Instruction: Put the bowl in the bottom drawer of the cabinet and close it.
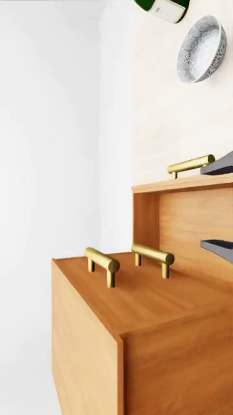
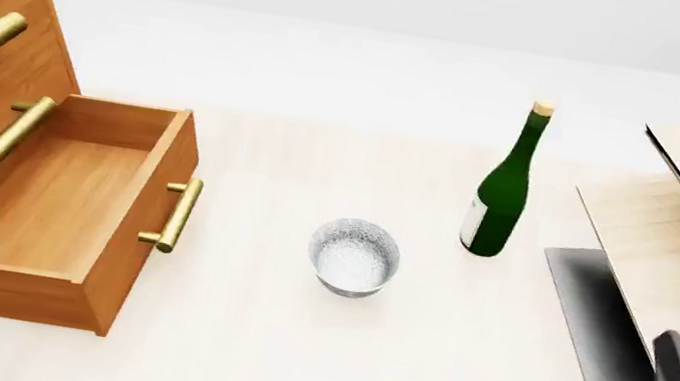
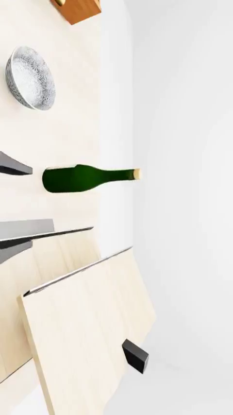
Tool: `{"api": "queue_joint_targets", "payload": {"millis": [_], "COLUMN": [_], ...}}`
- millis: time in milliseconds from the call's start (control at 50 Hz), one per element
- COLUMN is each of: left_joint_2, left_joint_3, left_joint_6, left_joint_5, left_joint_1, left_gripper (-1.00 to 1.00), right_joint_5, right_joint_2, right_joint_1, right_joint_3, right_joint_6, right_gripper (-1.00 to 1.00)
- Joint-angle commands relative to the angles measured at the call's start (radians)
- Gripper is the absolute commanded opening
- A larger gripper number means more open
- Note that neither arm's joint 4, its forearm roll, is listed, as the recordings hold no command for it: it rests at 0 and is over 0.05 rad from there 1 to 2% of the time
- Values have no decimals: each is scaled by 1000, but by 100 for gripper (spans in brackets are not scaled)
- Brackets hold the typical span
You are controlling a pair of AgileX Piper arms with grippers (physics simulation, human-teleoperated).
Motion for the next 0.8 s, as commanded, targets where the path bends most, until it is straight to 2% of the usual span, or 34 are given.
{"api": "queue_joint_targets", "payload": {"millis": [20,200,480,600,620,800], "left_joint_2": [14,66,93,151,240,291], "left_joint_3": [-3,-15,-81,-153,-252,-276], "left_joint_6": [12,23,45,36,19,5], "left_joint_5": [1,-37,31,65,133,133], "left_joint_1": [-10,-4,-66,-93,-165,-169], "left_gripper": [100,100,100,100,100,100], "right_joint_5": [-1,-1,-1,-1,-2,-2], "right_joint_2": [7,7,7,7,8,8], "right_joint_1": [-1,0,0,0,1,1], "right_joint_3": [-3,-3,-3,-3,-3,-3], "right_joint_6": [2,2,2,2,2,2], "right_gripper": [100,100,100,100,100,100]}}
